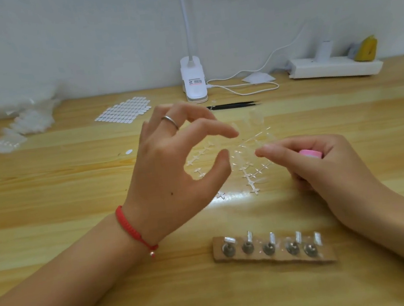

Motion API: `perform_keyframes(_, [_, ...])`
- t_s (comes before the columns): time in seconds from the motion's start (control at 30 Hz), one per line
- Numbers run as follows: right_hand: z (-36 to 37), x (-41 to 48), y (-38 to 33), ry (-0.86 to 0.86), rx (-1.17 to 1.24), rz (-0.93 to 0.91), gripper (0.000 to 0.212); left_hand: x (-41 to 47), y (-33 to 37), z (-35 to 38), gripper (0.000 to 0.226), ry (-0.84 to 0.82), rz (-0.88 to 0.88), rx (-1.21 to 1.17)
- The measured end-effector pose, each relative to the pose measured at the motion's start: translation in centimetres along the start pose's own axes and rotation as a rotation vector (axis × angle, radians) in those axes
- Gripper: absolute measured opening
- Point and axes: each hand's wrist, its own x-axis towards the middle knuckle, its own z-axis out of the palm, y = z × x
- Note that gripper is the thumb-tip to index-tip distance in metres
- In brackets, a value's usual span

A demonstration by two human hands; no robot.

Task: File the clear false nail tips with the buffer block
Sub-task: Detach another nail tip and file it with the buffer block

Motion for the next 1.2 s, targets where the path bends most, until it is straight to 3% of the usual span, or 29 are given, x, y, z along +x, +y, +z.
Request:
perform_keyframes(0.1, [0.21, -0.27, 0.45, 0.006, -0.111, -0.165, 0.007, 0.1, 0.41, 0.23, 0.007, 0.005, -0.014, 0.068])
perform_keyframes(0.27, [0.29, -0.72, 1.07, 0.018, -0.373, -0.432, 0.004, -0.21, 0.32, 0.2, 0.01, -0.001, -0.033, 0.127])
perform_keyframes(0.57, [0.41, -0.93, 0.9, -0.029, -0.56, -0.593, 0.01, -0.17, 0.5, 0.24, 0.007, -0.015, -0.045, 0.089])
perform_keyframes(0.77, [-0.24, -0.57, 0.74, -0.064, -0.24, -0.456, 0.011, -0.12, 0.77, 0.17, 0.01, 0.006, -0.084, -0.006])
perform_keyframes(1.2, [-0.31, -0.02, 1.06, -0.068, -0.317, -0.525, 0.014, -0.16, 1.09, 0.42, 0.009, -0.128, -0.086, -0.175])
